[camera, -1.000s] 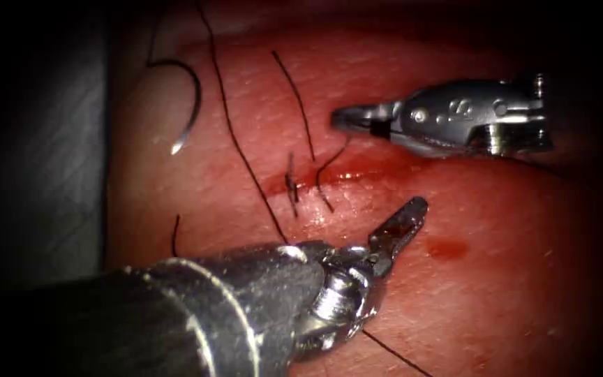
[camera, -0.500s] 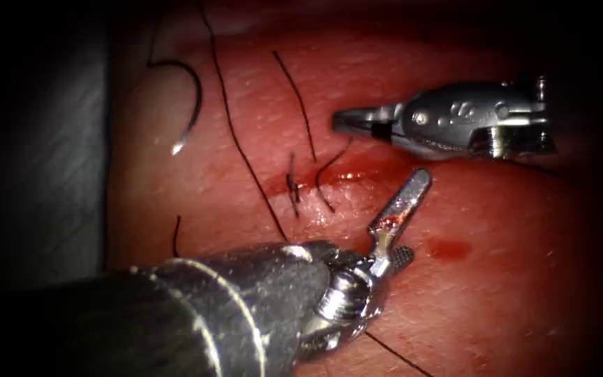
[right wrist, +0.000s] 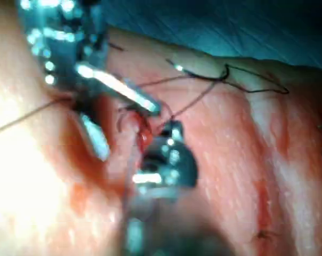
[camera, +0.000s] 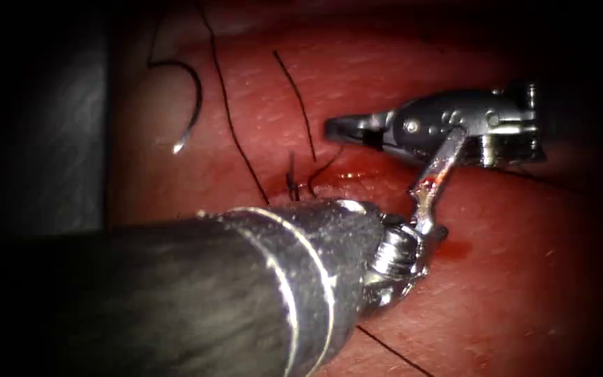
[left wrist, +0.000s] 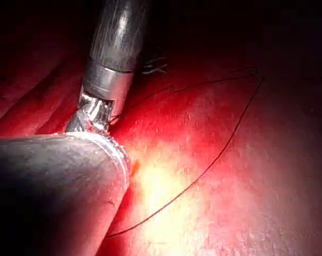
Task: Wound Closure
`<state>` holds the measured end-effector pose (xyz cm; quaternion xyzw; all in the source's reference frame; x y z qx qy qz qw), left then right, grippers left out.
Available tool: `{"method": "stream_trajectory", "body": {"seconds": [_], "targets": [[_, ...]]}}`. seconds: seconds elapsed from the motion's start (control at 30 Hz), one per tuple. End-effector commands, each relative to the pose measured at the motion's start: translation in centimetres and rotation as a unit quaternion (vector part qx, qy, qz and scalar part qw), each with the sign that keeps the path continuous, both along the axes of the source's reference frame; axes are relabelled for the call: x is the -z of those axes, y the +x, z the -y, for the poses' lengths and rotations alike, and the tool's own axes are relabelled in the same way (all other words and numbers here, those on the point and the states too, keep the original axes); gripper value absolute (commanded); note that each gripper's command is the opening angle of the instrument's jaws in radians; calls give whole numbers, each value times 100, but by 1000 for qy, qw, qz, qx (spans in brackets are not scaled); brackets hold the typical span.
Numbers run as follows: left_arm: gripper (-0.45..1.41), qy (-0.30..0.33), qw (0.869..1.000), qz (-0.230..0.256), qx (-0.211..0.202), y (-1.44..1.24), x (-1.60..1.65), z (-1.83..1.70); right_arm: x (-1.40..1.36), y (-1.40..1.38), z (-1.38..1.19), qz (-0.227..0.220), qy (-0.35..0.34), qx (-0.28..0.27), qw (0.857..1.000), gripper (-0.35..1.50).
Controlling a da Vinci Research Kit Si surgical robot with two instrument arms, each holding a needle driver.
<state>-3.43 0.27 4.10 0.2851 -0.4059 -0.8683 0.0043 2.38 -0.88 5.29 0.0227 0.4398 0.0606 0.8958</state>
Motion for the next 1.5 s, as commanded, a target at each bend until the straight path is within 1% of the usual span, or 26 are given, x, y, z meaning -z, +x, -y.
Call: {"method": "stream_trajectory", "body": {"seconds": [0.03,0.07,0.13,0.2,0.23,0.3,0.33,0.37,0.4,0.43,0.6,0.8,1.0,1.07,1.2,1.27,1.5], "targets": [[56,-1,1000,2,2,-7,-7,-1,-6,7,8,0,2,2,1000,-35],[44,-5,1000,3,6,-8,-8,-3,-6,8,8,0,2,2,1000,-35],[27,-8,1000,5,11,-10,-11,-8,-6,8,9,0,1,2,1000,-35],[24,-8,1000,5,13,-10,-16,-13,-6,7,9,0,1,2,1000,-35],[19,-8,1000,5,14,-10,-19,-17,-6,7,9,0,1,2,1000,-35],[17,-8,1000,4,15,-10,-25,-21,-6,7,9,0,1,2,1000,-35],[7,-9,1000,5,16,-12,-30,-24,-6,7,9,1,2,3,1000,-35],[-21,-10,1000,5,15,-12,-32,-24,-6,7,9,1,2,4,1000,-35],[-36,-11,1000,7,13,-12,-33,-23,-6,7,9,1,2,4,1000,-35],[-45,-13,1000,9,10,-13,-32,-21,-6,7,9,1,2,3,1000,-35],[-45,-19,1000,20,-3,-12,-22,-12,-7,6,6,2,3,3,1000,-35],[-45,-15,999,30,-21,-2,-5,4,-6,2,6,1,3,4,1000,-35],[-45,-1,999,44,-32,24,11,21,11,-7,15,-12,15,13,1000,-35],[-45,9,998,51,-40,42,15,32,23,-8,26,-30,28,19,999,-35],[-45,22,997,54,-50,64,18,45,32,-10,32,-48,26,10,998,-35],[-45,33,997,46,-53,82,22,54,36,-14,34,-53,29,10,998,-35],[-45,53,996,27,-65,125,29,68,46,-25,38,-67,33,6,997,-35]]}}
